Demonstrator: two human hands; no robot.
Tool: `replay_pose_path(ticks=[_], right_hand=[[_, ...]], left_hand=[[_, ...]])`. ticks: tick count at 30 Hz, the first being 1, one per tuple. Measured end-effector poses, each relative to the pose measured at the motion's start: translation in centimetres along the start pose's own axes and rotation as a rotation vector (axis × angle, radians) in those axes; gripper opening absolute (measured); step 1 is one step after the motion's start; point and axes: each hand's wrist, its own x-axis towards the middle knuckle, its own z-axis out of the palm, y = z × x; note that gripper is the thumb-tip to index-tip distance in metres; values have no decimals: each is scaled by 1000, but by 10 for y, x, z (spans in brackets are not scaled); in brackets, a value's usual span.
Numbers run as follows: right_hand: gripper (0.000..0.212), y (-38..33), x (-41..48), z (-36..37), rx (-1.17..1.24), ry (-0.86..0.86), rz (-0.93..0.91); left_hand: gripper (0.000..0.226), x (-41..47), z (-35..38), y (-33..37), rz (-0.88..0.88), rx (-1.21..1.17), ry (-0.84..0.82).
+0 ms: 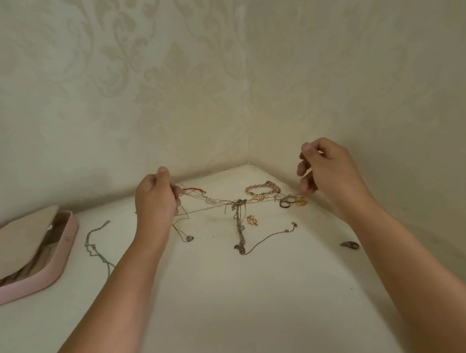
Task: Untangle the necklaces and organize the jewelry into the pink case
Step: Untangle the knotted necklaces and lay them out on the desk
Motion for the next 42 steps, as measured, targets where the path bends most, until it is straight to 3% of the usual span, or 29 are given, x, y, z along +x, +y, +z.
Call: replay_pose_path(ticks=[3,5,7,9,10,12,14,16,18,21,23,27,32,37,42], right_hand=[[24,-11,-5,-3,210,-19,56],[25,-18,-7,-3,268,-62,69],[25,-22,-6,-2,192,-115,51],[25,-24,-6,0,63,-185,35],[25,-27,-6,0,-1,-223,27],[27,-34,-9,1,-168,-279,-12],[27,-45,-10,-1,-353,-309,-45],[27,-59,-9,-4,-483,-288,-66],[28,-71,-7,-10,-373,-218,-46],[29,-76,-8,-17,59,-159,81],[28,-70,-11,-21,101,-134,103],[30,-49,-17,-27,-14,-107,111],[29,-16,-31,-43,-256,-125,179],[28,12,-43,-50,-612,-262,291],[7,22,-45,-41,-766,-375,167]], left_hand=[[30,0,0,-5,-17,75,-21],[32,1,-2,-11,15,254,-47],[32,1,-2,-16,83,516,-75],[20,-2,1,-17,139,597,-148],[12,-6,5,-16,167,549,-231],[17,-18,14,-17,221,439,-469],[30,-32,22,-24,226,476,-684],[35,-39,27,-31,227,592,-798],[28,-38,27,-33,222,613,-788],[9,-36,22,-31,173,574,-733],[4,-36,19,-29,128,548,-730],[10,-32,10,-21,-49,310,-793],[10,-27,4,-13,-142,246,-897],[11,-30,10,-11,-154,183,-872],[14,-37,14,-6,-169,73,-874]])
